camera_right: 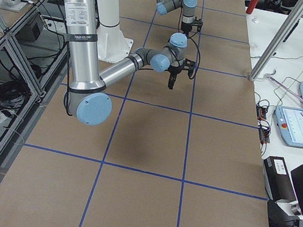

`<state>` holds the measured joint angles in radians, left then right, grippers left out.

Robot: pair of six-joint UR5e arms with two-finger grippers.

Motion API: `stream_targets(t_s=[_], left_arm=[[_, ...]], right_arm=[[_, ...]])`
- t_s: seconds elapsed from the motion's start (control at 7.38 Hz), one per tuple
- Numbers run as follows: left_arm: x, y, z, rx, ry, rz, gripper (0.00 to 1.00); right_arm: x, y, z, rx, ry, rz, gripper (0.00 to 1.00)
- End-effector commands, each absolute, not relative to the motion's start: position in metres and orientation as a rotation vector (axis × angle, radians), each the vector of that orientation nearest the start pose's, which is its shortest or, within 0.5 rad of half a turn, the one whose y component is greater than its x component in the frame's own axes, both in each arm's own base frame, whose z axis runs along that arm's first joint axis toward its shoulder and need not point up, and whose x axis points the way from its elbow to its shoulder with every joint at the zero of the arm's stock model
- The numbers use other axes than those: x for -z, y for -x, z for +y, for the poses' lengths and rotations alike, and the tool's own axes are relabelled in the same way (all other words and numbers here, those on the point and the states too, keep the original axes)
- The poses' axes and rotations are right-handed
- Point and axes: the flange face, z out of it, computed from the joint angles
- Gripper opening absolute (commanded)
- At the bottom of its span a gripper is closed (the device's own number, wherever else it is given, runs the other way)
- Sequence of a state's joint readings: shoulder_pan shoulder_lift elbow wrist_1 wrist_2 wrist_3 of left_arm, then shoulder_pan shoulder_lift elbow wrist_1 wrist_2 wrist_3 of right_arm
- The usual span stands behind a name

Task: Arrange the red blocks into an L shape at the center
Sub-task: 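Carry the cube with the left gripper to just farther than the center cube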

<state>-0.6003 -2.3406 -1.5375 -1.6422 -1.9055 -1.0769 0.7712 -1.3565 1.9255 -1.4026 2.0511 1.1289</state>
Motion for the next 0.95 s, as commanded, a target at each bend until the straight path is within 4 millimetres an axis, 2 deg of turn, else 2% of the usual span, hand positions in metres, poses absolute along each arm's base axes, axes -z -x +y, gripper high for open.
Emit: stream_targets(t_s=[0.0,0.14,0.27,0.41,0.54,0.81], left_arm=[[-0.134,-0.589,-0.524,0.032,-0.101,0.824,0.0],[-0.114,-0.61,-0.536,0.052,-0.082,0.808,0.0],[-0.11,-0.618,-0.541,0.054,-0.08,0.795,0.0],[-0.113,-0.625,-0.536,0.049,-0.097,0.789,0.0],[-0.116,-0.637,-0.521,0.028,-0.086,0.786,0.0],[-0.121,-0.641,-0.519,0.02,-0.118,0.764,0.0]], right_arm=[[-0.396,0.299,-0.448,-0.125,-0.05,-0.813,1.0],[-0.401,0.291,-0.45,-0.12,-0.059,-0.805,1.0],[-0.401,0.291,-0.45,-0.121,-0.06,-0.804,1.0],[-0.402,0.291,-0.45,-0.123,-0.058,-0.803,1.0],[-0.402,0.29,-0.449,-0.123,-0.058,-0.803,1.0],[-0.4,0.289,-0.449,-0.125,-0.061,-0.805,1.0]])
